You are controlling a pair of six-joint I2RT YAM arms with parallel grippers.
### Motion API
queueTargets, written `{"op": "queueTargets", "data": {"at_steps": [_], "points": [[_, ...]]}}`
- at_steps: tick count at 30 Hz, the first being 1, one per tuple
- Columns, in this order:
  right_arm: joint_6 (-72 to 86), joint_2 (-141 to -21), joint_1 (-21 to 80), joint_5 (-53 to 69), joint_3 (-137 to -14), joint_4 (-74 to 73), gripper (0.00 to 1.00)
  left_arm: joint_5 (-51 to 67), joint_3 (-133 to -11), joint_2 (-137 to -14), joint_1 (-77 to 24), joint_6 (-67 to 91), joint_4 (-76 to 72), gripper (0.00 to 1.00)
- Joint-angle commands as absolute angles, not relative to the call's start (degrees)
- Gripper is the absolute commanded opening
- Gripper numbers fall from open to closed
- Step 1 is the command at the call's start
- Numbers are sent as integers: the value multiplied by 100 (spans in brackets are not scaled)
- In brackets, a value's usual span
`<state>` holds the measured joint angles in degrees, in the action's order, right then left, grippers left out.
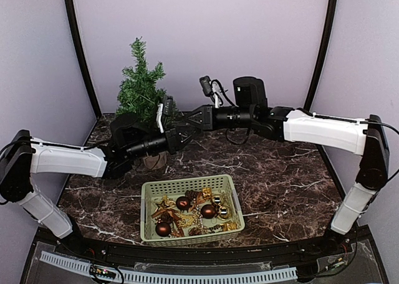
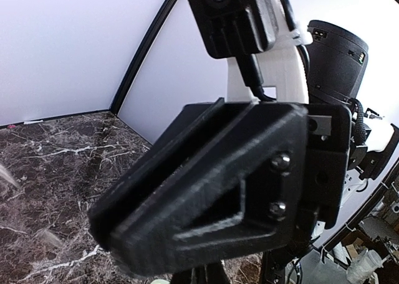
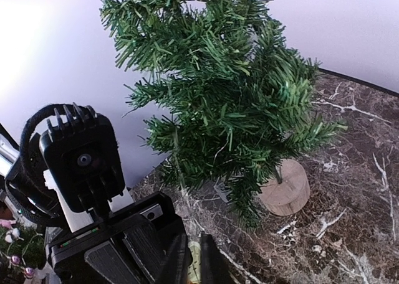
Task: Decorate the small christmas tree
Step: Wrap the side of the string light in the gap of the branches.
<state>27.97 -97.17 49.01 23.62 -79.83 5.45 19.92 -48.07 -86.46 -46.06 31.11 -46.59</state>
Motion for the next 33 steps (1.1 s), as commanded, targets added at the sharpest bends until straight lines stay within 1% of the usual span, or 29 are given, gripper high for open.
{"op": "queueTargets", "data": {"at_steps": [1, 2, 5, 7, 10, 14, 17, 19, 21, 24, 26, 27, 29, 33], "points": [[2646, -9299, 4931, 1949, -7758, 454, 30, 1767, -4751, -8447, -4548, 3163, -4882, 0], [2598, -9220, 4919, 1780, -7688, 442, 38, 1769, -4744, -8420, -4552, 3164, -4820, 0], [2477, -8905, 4870, 1456, -7414, 466, 57, 1776, -4707, -8364, -4553, 3161, -4701, 0], [2425, -8711, 4813, 1248, -7169, 521, 67, 1794, -4664, -8336, -4548, 3155, -4691, 0], [2385, -8433, 4647, 1009, -6705, 609, 79, 1802, -4614, -8242, -4544, 3123, -4591, 0], [2184, -8189, 4503, 830, -6084, 690, 91, 1852, -4588, -8059, -4540, 2996, -4334, 0], [2032, -8178, 4444, 354, -5742, 328, 93, 1887, -4588, -7908, -4535, 2910, -4028, 0], [1955, -8180, 4388, 185, -5552, 142, 93, 1942, -4610, -7731, -4531, 2841, -3779, 3], [1873, -8183, 4369, 31, -5383, 28, 93, 1990, -4665, -7589, -4527, 2779, -3449, 9], [1829, -8205, 4359, 22, -5273, -280, 93, 1965, -4750, -7379, -4526, 2709, -2986, 15], [1828, -8196, 4359, 162, -5201, -324, 91, 1853, -4781, -7193, -4520, 2695, -2470, 21], [1839, -8202, 4359, 238, -5171, -332, 90, 1731, -4794, -7048, -4507, 2691, -2316, 27], [1881, -8254, 4359, 267, -5151, -408, 88, 1545, -4827, -6798, -4486, 2694, -1859, 33], [1968, -8252, 4359, 256, -5039, -489, 73, 1151, -4857, -6229, -4399, 2813, -913, 43]]}}
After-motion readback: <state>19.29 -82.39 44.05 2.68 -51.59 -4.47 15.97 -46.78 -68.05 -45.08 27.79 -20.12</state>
